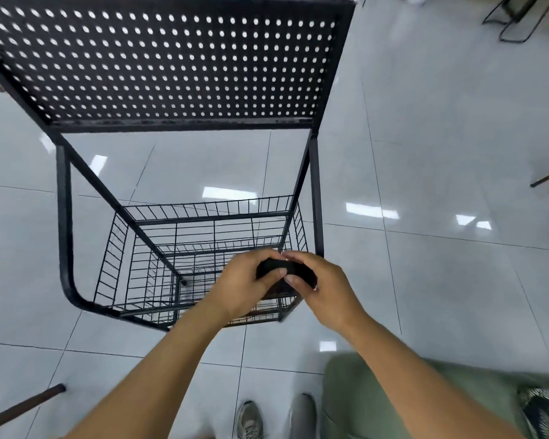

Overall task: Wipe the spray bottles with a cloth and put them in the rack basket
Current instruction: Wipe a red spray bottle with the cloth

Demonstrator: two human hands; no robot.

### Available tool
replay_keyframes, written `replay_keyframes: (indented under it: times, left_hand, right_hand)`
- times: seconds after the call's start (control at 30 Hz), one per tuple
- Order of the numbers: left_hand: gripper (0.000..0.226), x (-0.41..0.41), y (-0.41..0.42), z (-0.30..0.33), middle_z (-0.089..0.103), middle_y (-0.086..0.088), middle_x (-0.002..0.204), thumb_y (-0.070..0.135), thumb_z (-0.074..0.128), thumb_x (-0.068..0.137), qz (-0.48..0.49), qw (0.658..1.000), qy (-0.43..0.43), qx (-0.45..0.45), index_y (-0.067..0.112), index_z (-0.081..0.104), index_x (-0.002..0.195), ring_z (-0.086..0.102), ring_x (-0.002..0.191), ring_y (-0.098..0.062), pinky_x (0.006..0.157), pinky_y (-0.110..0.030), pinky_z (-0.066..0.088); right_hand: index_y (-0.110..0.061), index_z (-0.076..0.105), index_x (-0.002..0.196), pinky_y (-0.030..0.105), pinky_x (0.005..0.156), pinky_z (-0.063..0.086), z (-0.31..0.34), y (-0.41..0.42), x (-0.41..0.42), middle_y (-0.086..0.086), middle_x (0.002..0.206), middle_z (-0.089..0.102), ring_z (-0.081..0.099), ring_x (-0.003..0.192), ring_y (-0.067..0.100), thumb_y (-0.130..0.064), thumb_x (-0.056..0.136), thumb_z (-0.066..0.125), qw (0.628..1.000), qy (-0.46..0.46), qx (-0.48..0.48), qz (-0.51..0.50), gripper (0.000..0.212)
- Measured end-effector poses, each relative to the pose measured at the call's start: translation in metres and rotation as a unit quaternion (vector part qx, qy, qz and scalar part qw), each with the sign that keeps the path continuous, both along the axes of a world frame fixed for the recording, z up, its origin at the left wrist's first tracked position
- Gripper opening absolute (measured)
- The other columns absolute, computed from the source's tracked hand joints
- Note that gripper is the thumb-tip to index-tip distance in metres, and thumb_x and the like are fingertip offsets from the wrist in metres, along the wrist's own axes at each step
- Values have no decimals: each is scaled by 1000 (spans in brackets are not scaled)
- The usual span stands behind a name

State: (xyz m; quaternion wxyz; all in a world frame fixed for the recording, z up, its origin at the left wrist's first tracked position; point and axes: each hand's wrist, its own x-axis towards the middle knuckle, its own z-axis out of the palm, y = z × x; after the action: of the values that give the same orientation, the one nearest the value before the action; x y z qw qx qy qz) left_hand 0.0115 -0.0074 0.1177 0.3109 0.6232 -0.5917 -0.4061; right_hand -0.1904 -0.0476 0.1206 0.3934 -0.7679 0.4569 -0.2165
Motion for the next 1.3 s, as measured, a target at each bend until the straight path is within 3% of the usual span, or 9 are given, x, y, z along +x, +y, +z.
replay_keyframes:
  times: [0.2,0.4,0.53,0.63,0.73,0.87,1.0,1.17,1.3]
  left_hand:
    - [27,13,37,92,76,0,104,6,79,95,77,990,112,-22,25,68,109,72,99,-11,90,-25,56]
    - [19,7,103,176,78,0,101,0,72,99,145,977,143,-65,18,72,105,74,97,-15,86,-24,59]
    - [16,-16,154,223,78,5,101,0,71,99,162,976,107,-98,15,73,107,73,96,-5,82,-14,53]
    - [16,-32,190,240,78,11,107,6,73,100,168,977,54,-116,18,75,110,71,105,-2,88,-14,51]
    - [14,-31,229,246,77,15,101,9,74,100,211,964,-6,-165,19,76,109,70,98,-4,85,-17,52]
    - [13,-14,299,238,69,21,100,24,77,96,304,930,-88,-189,28,77,108,62,103,3,89,-6,41]
    - [23,-1,388,228,69,24,106,26,76,99,367,911,-102,-158,47,70,106,63,112,-3,98,-18,46]
    - [18,8,517,210,72,18,99,19,75,100,490,852,-127,-134,37,75,102,66,100,-8,85,-15,43]
    - [9,3,618,197,70,20,92,28,72,95,574,795,-142,-132,33,78,99,65,90,-11,77,-22,45]
  right_hand:
    - [-24,70,105,18,76,54,86,21,7,-11,93,73,70,89,8,-16,99,72,990,-111,82,-29,9]
    - [-14,72,104,34,77,62,166,54,8,19,103,65,71,96,30,-19,90,82,953,-202,201,103,18]
    - [-7,67,85,31,81,56,198,77,9,4,105,69,66,99,20,-38,78,87,903,-286,266,177,37]
    - [8,66,104,38,86,60,204,103,18,15,113,71,71,100,28,-46,65,97,829,-351,387,202,73]
    - [-6,74,107,39,85,61,205,141,31,20,111,72,72,99,29,-44,68,96,769,-370,460,244,58]
    - [-8,53,133,45,81,60,195,199,56,25,123,66,70,100,35,-42,92,78,689,-352,560,295,58]
    - [-15,49,150,32,64,49,185,271,87,26,132,59,63,87,28,-51,102,51,648,-295,612,344,60]
    - [-15,57,145,21,52,41,181,379,121,12,75,56,48,57,15,-49,106,42,711,-193,522,429,54]
    - [-18,69,129,21,44,36,176,475,142,9,60,46,42,46,14,-59,99,59,747,-157,450,463,52]
